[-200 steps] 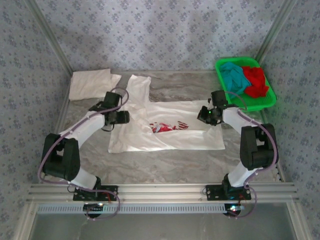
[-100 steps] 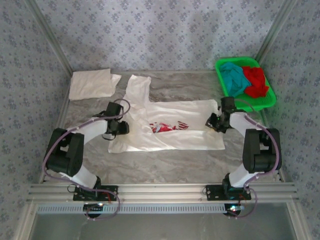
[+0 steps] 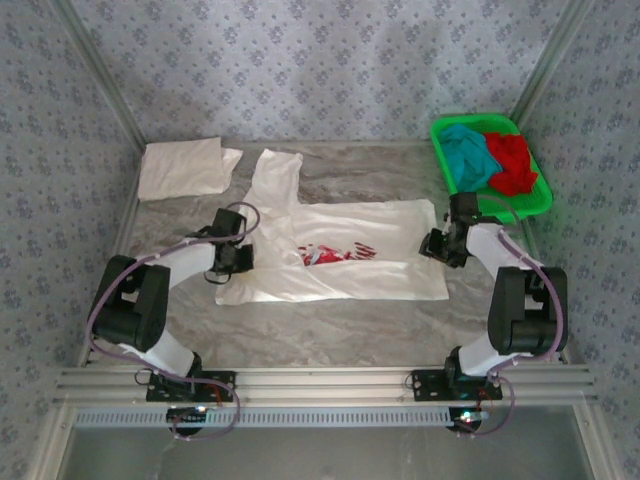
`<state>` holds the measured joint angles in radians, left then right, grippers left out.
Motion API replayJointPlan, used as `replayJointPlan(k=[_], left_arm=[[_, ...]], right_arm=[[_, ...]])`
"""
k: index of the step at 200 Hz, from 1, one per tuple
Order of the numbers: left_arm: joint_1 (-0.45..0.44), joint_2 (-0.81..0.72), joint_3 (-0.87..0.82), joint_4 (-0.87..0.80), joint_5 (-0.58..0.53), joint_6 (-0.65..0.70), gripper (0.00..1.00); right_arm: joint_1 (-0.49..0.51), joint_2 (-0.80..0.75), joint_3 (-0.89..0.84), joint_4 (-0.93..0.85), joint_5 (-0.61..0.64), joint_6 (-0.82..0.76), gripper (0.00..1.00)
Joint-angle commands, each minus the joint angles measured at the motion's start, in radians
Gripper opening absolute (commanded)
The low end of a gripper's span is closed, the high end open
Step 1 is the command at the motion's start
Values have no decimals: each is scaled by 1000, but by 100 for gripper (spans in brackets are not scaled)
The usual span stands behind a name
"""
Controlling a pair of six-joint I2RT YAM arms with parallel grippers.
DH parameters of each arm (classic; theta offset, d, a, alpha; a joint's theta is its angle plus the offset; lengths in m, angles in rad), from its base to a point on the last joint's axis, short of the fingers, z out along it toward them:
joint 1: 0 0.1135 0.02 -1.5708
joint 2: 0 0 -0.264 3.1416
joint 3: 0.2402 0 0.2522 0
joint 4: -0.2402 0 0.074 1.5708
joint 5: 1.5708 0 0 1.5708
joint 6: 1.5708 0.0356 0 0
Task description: Fold and stack the t-shirts
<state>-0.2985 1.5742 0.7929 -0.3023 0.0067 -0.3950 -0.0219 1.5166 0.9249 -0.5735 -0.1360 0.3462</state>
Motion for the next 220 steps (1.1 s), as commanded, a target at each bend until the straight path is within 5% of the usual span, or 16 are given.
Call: replayJointPlan(k=[1,49,92,105,117,122,143,159,189,220], left_arm=[[24,-15,-28,-53,-60,-27,0],[61,-25,-18,-100,-73,-33,0],[64,-44,5,-141,-54,-35,0],[63,-66,44,-186,-75,-40,41],[60,-112,79,-196,-78,-35,71],[57,-134,95,-196,-80,-34,76],[37,-195,154,-154,-82,-25,72],[24,-152,215,-121,-70,2,59],[18,49,369,-143,14,9,32],[-38,160,401,-112,20,-24,43]], right_arm=[[-5,14,26,-33,46,-41,52],[10,130,75,31,-43,-44,58],[86,101,102,24,42,-15,47],[128,67,129,21,64,-4,45],[158,63,169,6,61,-1,39],[170,67,187,2,58,-1,35],[191,99,234,8,35,-3,13],[200,134,249,49,3,4,0],[225,270,364,47,-73,38,0],[234,286,366,91,-105,71,0]])
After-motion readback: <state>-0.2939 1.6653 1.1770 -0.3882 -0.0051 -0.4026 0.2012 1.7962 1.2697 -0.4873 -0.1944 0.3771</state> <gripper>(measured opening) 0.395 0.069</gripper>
